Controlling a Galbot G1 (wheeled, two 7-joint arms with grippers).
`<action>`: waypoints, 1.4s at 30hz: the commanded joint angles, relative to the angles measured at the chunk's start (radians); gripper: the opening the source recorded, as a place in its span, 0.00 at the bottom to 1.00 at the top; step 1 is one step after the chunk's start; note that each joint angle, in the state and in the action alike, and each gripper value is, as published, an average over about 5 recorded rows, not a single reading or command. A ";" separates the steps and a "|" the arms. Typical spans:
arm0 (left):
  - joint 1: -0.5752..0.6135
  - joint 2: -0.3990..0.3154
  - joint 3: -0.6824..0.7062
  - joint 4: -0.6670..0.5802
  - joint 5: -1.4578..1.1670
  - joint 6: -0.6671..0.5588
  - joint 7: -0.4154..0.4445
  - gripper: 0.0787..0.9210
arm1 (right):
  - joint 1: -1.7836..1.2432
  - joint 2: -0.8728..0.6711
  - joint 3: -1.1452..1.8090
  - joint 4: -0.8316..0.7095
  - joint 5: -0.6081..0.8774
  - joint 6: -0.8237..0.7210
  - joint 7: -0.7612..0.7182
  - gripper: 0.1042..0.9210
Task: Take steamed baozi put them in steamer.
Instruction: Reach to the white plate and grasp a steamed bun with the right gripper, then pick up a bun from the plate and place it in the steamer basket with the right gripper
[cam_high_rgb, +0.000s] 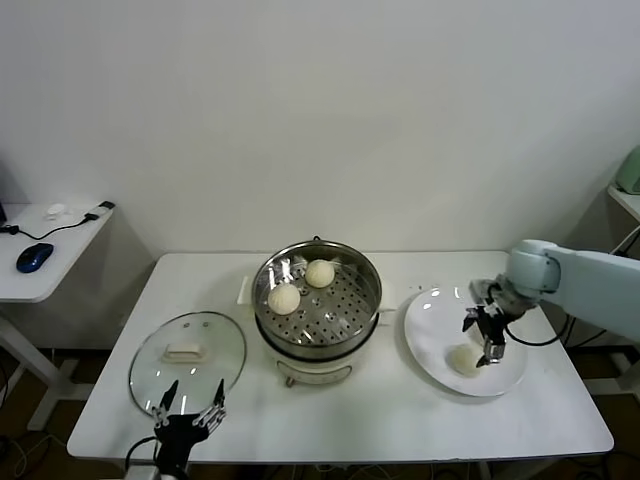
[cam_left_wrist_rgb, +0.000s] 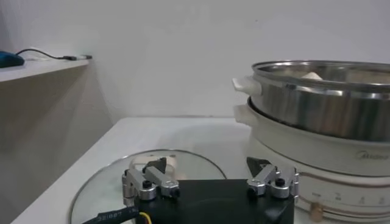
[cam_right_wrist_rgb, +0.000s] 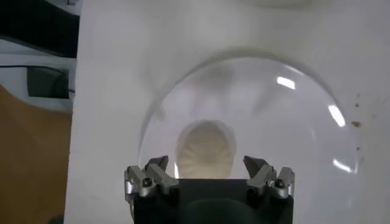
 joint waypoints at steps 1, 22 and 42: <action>0.002 -0.001 0.000 0.002 0.002 -0.001 0.000 0.88 | -0.218 -0.044 0.171 -0.023 -0.099 -0.031 0.053 0.88; 0.000 0.001 0.001 -0.007 0.006 0.003 -0.001 0.88 | -0.208 -0.031 0.230 -0.037 -0.090 -0.023 0.062 0.73; 0.007 0.021 0.010 -0.024 0.020 0.008 0.000 0.88 | 0.640 0.467 -0.050 -0.024 0.108 0.652 -0.218 0.68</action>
